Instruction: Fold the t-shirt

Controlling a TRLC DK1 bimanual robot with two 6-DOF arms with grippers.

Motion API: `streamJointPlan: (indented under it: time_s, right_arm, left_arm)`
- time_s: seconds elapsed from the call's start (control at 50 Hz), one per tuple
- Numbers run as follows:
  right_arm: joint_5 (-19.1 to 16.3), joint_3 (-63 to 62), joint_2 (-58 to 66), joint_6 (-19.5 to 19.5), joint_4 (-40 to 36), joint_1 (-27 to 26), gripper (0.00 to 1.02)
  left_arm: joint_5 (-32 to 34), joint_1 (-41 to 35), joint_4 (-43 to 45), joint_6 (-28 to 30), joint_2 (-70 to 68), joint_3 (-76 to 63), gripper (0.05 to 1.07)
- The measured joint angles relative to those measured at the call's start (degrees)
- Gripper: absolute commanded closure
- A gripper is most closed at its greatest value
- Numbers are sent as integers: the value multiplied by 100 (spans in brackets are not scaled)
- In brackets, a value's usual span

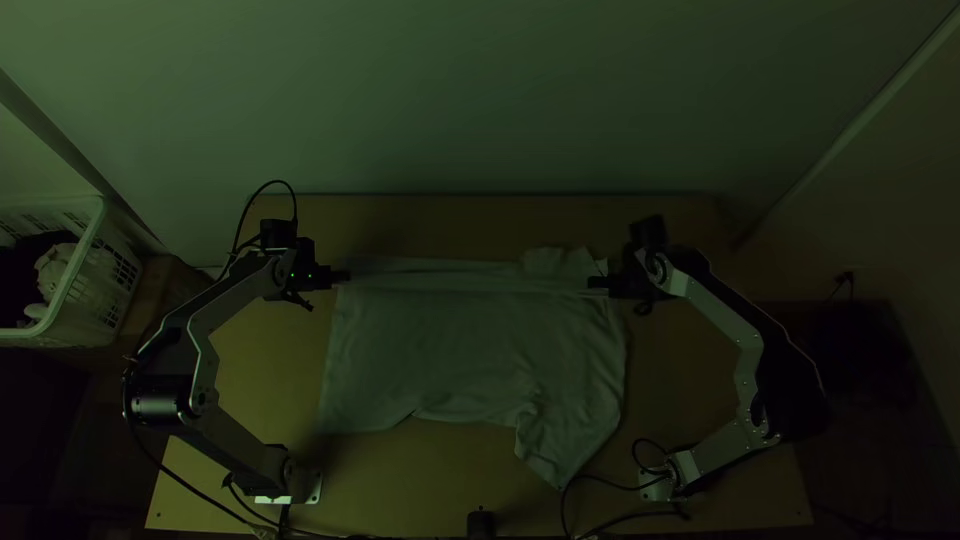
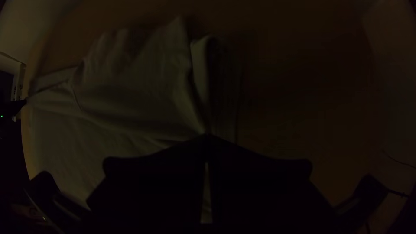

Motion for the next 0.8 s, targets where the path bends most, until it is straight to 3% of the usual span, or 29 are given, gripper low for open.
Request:
streamJointPlan:
  time_s: [0.14, 0.2, 0.24, 0.32, 0.34, 0.36, 0.66, 0.8]
  right_arm:
    - [-2, -407, -109, 0, 232, 50, 98]
    - [4, -507, -111, 0, 361, 50, 79]
    - [20, -553, -114, 0, 407, 42, 60]
    - [105, -654, -190, 2, 417, 13, 13]
    - [107, -682, -223, 2, 402, -2, 5]
    - [107, -713, -262, 2, 389, -20, 4]
    - [129, -896, -1519, 153, -273, -153, 4]
    - [129, -973, -2393, 330, -682, -153, 4]
  left_arm:
    - [-2, -2, 164, 0, -31, -170, 105]
    - [0, -2, 221, -2, -42, -258, 98]
    - [0, -2, 227, -2, -52, -319, 80]
    - [0, -2, 227, -13, -98, -439, 27]
    - [-2, -2, 221, -26, -116, -459, 12]
    - [-2, -2, 219, -26, -142, -476, 9]
    - [345, 55, -179, -46, -1176, -487, 9]
    - [494, 74, -782, 90, -1917, -487, 9]
